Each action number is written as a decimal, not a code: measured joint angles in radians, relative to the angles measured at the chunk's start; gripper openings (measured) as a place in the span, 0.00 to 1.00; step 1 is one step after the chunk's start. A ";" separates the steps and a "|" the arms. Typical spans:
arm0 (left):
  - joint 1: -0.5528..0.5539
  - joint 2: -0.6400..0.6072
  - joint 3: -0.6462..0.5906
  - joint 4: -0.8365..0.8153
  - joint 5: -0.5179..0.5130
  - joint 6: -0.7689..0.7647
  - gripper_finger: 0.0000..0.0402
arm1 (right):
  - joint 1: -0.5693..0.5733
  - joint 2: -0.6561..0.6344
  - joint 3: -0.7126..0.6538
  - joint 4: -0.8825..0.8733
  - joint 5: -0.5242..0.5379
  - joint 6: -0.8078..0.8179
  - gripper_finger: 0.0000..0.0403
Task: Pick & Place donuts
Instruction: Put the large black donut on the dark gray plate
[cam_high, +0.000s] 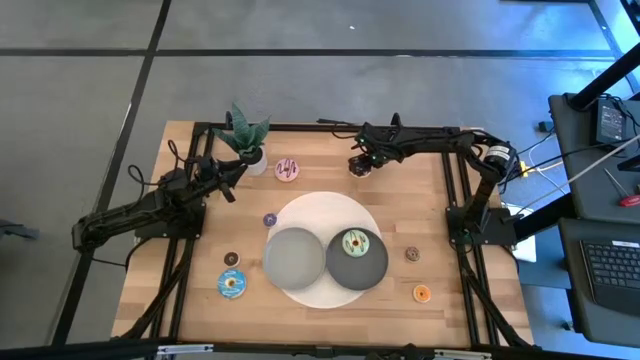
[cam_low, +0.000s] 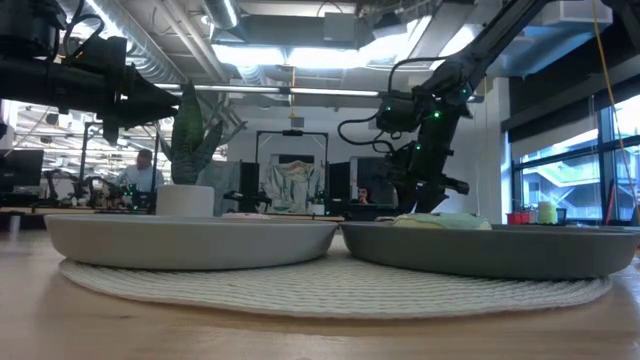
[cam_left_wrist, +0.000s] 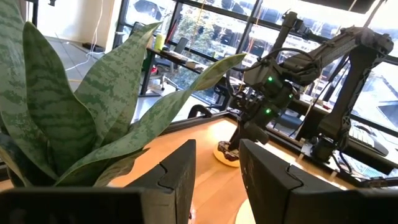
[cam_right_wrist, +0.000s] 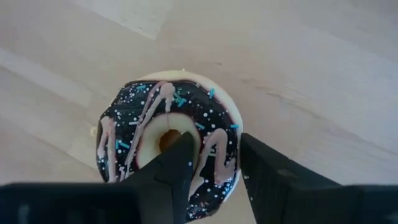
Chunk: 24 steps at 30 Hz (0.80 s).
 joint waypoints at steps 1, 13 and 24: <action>0.000 0.000 0.000 0.000 0.000 0.000 0.30 | 0.000 0.000 0.000 0.000 0.001 -0.002 0.32; 0.000 0.000 0.000 0.000 0.000 0.000 0.30 | 0.000 0.000 0.000 0.000 0.001 -0.028 0.25; 0.000 0.000 0.000 0.000 0.000 0.000 0.30 | 0.011 0.001 0.078 -0.005 -0.147 -0.156 0.25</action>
